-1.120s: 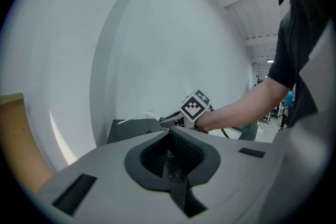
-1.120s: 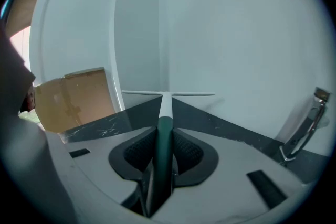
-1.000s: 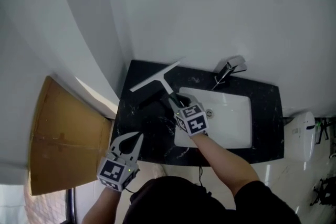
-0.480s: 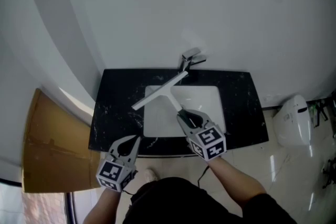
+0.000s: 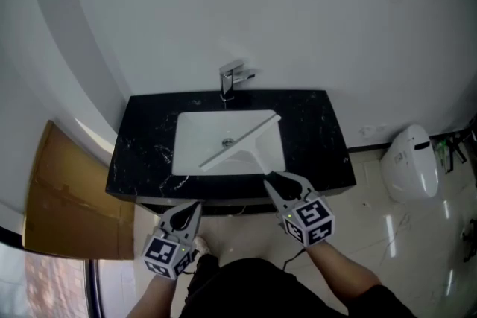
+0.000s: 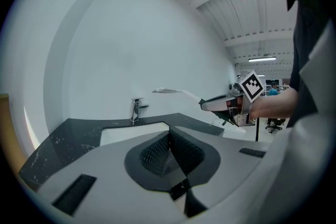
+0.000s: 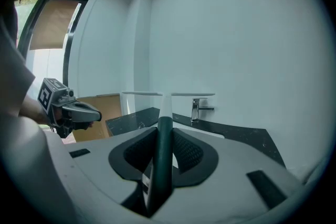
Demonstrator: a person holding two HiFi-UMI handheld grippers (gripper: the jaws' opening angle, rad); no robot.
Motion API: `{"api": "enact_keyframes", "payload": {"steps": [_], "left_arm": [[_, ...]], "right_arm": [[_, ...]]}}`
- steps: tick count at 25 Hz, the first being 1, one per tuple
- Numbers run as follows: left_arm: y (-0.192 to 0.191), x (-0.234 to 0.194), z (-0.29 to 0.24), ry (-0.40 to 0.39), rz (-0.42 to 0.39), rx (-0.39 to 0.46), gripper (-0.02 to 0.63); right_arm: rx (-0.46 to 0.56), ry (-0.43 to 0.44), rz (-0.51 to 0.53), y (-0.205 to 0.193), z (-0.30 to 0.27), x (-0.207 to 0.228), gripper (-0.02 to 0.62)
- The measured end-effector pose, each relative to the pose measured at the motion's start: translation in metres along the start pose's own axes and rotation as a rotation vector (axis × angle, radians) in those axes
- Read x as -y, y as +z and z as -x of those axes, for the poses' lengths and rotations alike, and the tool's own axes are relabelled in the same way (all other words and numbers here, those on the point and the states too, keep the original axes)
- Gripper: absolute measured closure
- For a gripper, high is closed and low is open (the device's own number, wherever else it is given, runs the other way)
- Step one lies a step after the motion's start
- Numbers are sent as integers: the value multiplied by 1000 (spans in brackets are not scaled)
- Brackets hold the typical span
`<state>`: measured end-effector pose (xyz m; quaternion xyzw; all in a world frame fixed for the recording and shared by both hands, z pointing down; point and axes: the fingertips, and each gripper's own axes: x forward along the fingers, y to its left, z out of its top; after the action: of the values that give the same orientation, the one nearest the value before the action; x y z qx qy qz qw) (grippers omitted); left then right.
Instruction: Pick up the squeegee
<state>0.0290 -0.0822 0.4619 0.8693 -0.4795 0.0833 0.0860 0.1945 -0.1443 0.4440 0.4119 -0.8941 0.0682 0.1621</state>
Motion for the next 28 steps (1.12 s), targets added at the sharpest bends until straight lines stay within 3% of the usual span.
{"api": "enact_keyframes", "payload": {"steps": [8, 18, 28], "left_arm": [[-8, 35, 17, -2, -7, -7, 611], [-8, 13, 39, -51, -53, 1, 611], [4, 2, 47, -46, -57, 29, 611]], "right_arm": [[23, -17, -35, -18, 47, -5, 495], [41, -35, -39, -17, 45, -42, 495], [48, -44, -25, -10, 41, -55, 495]]}}
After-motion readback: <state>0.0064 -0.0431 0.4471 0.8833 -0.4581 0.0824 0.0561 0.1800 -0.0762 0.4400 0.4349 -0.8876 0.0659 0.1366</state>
